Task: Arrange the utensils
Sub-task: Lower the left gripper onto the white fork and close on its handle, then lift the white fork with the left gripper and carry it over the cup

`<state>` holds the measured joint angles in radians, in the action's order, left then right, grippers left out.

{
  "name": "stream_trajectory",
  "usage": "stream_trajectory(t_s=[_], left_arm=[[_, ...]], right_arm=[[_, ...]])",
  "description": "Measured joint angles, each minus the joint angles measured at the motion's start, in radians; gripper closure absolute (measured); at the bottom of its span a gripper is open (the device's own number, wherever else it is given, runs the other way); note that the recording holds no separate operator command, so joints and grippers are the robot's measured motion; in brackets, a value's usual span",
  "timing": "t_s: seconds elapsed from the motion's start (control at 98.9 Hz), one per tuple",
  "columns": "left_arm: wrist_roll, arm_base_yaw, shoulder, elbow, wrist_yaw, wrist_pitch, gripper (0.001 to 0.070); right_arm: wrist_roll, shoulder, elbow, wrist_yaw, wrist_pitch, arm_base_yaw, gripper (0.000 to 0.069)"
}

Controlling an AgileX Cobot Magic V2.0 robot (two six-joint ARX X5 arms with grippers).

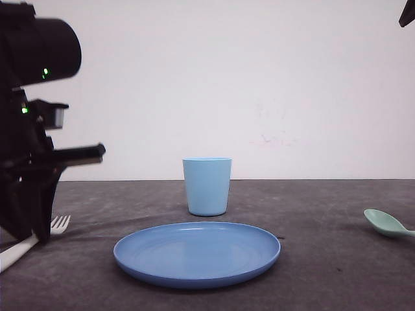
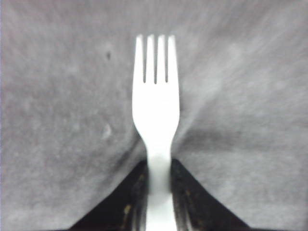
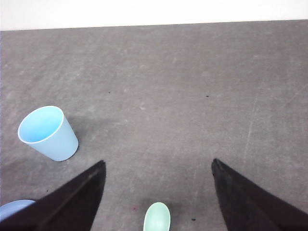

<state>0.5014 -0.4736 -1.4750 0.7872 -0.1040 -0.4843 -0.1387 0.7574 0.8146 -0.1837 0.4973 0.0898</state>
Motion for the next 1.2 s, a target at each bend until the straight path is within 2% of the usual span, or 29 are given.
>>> stream_trajectory(t_s=[0.131,0.253,0.485,0.617,0.788,0.89,1.061,1.203], left_arm=[[0.0,-0.003,-0.027,0.016,-0.003,0.0,0.0634],[-0.005,-0.006,-0.03,0.022,-0.006,0.002,0.067],[-0.012,-0.007,-0.011,0.024,-0.011,-0.002,0.0671],[-0.026,-0.013,0.085,0.051,-0.053,0.023,0.0671],[-0.089,-0.037,0.284,0.086,-0.1,0.251,0.0671],[-0.132,-0.049,0.338,0.086,-0.105,0.407,0.0671],[-0.222,-0.076,0.311,0.086,-0.107,0.689,0.0671],[-0.294,-0.111,0.207,0.086,-0.102,0.908,0.0671]], right_arm=[[0.0,0.0,0.0,0.0,0.0,0.0,0.0252],[0.0,0.0,0.0,0.0,0.0,0.0,0.0252],[0.0,0.0,0.0,0.0,0.0,0.0,0.0252],[0.0,0.0,0.0,0.0,0.0,0.0,0.0252],[0.0,0.0,0.0,0.0,-0.013,0.0,0.0252],[0.0,0.0,0.0,0.0,-0.036,0.0,0.0252],[0.0,0.0,0.0,0.0,-0.084,0.002,0.0252],[0.0,0.0,0.0,0.0,-0.136,0.01,0.0252]])
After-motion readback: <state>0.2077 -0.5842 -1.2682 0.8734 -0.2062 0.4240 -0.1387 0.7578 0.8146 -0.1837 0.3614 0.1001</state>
